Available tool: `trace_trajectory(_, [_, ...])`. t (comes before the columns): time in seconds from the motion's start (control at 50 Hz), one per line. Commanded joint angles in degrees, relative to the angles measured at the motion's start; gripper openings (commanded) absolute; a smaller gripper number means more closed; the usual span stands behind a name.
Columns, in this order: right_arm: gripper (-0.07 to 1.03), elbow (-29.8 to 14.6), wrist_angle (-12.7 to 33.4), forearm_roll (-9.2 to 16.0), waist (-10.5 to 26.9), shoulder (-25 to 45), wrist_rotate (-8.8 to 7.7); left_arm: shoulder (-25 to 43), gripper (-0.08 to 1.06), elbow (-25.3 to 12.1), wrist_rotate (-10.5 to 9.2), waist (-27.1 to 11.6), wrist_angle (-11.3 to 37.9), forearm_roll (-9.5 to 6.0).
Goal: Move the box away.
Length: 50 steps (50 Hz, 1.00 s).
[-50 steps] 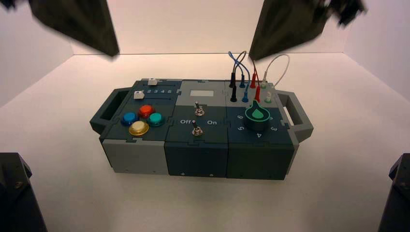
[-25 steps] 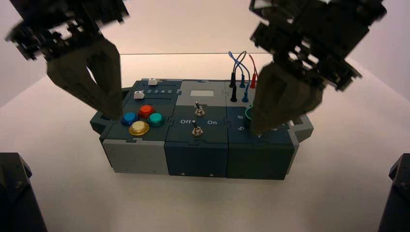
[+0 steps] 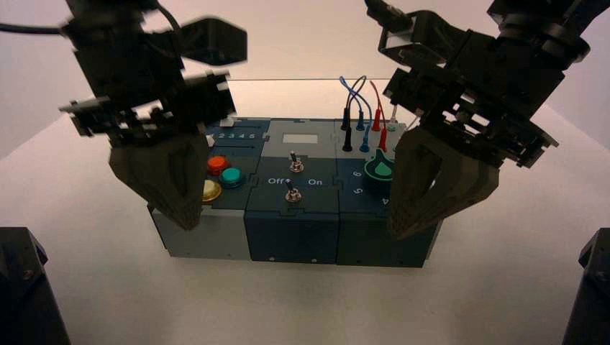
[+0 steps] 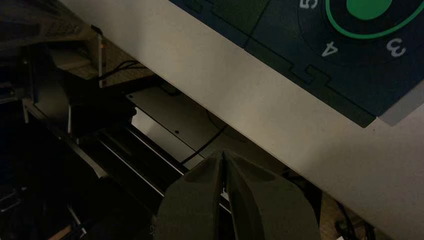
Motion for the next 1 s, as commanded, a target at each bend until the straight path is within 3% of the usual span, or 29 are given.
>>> trace_trajectory(0.02, [-0.02,-0.53,0.18,0.44,0.44,0.88,0.00,2.55,-0.03,-1.76,0.26,-0.26,-0.79,0.00])
trace_trajectory(0.24, [-0.02,-2.02,-1.58,0.26,0.35,6.68,-1.23,7.73,-0.03,-4.22,1.93,-0.18,-1.32,0.18])
trace_trajectory(0.5, [-0.02,-5.62,-2.90,-0.26,0.35,14.50,-1.93,10.37,-0.03,-5.54,2.20,-0.09,-2.29,1.32])
trace_trajectory(0.8, [-0.02,-6.24,-4.75,-0.88,0.00,18.28,-1.85,12.30,-0.03,-5.19,3.78,4.83,-2.99,3.69])
trace_trajectory(1.0, [-0.02,-6.50,-6.06,-0.88,-1.05,19.86,-1.58,12.66,-0.03,-5.19,5.62,7.47,-2.99,4.13])
